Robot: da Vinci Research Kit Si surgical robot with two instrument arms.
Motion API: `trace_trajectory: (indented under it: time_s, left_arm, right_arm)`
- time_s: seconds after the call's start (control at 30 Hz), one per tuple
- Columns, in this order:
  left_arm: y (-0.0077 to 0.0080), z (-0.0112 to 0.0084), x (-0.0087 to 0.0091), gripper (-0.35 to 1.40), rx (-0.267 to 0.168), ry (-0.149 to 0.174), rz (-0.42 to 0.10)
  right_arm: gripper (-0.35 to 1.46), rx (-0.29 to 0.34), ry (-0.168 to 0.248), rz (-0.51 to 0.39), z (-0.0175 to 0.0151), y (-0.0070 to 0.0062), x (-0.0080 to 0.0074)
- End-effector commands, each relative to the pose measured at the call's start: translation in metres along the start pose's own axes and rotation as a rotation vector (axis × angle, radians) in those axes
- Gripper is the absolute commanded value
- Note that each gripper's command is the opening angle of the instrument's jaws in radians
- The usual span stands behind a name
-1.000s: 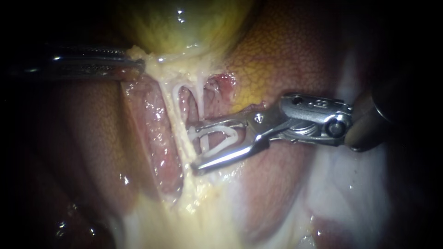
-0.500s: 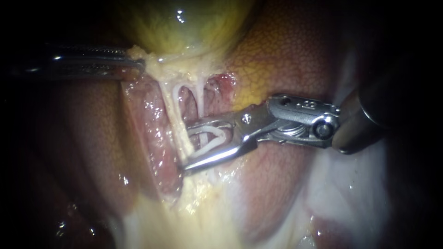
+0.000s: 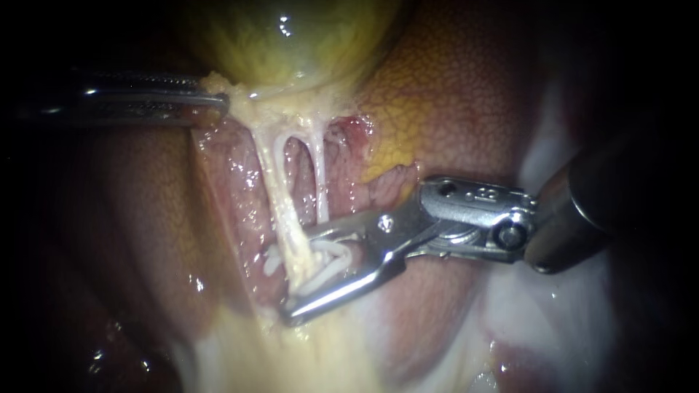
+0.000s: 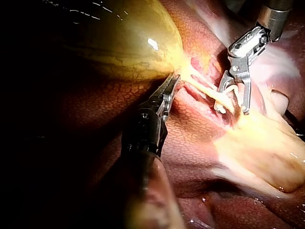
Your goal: Clipping first clip left tube
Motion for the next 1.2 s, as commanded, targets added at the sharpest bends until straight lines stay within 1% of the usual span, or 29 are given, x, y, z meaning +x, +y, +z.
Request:
trace_trajectory:
  time_s: [0.03, 0.27, 0.47, 0.7, 0.8, 0.83, 0.87, 0.93, 1.1, 1.2]
  left_arm:
    - [0.0, 0.0, 0.0, -0.35, 0.0, 0.0, 0.0]
    - [0.0, 0.0, 0.0, -0.35, 0.0, 0.0, 0.0]
    - [0.0, -0.0001, 0.0, -0.35, 0.0, 0.0, 0.0]
    - [0.0, -0.0001, 0.0, -0.35, 0.0, 0.0, 0.0]
    - [0.0, -0.0001, 0.0, -0.35, 0.0, 0.0, 0.0]
    - [0.0, -0.0001, 0.0, -0.35, -0.001, 0.0, 0.0]
    - [0.0, -0.0001, 0.0, -0.35, -0.001, 0.0, 0.0]
    - [0.0, -0.0001, 0.0, -0.35, -0.001, 0.0, 0.0]
    - [0.0, -0.0001, 0.0, -0.35, -0.001, 0.0, 0.0]
    - [0.0, -0.0001, 0.0, -0.35, -0.001, 0.0, 0.0]
  right_arm:
    - [0.42, 0.002, -0.001, 0.0, 0.0002, -0.0002, 0.0]
    - [0.37, 0.042, -0.014, -0.004, 0.0013, -0.0011, 0.0]
    - [0.27, 0.045, -0.015, -0.006, 0.0017, -0.0013, 0.0]
    - [0.01, 0.046, -0.013, -0.012, 0.0015, -0.0013, 0.0]
    - [-0.09, 0.035, -0.008, -0.011, 0.0015, -0.0013, 0.0001]
    - [-0.14, 0.032, -0.007, -0.011, 0.0014, -0.0013, 0.0002]
    - [-0.25, 0.027, -0.005, -0.011, 0.0013, -0.0014, 0.0003]
    - [-0.35, 0.019, -0.001, -0.01, 0.0011, -0.0015, 0.0005]
    - [-0.35, 0.014, 0.004, 0.007, 0.0006, -0.0013, 0.0013]
    - [-0.35, 0.015, 0.004, 0.007, 0.0004, -0.0014, 0.0014]
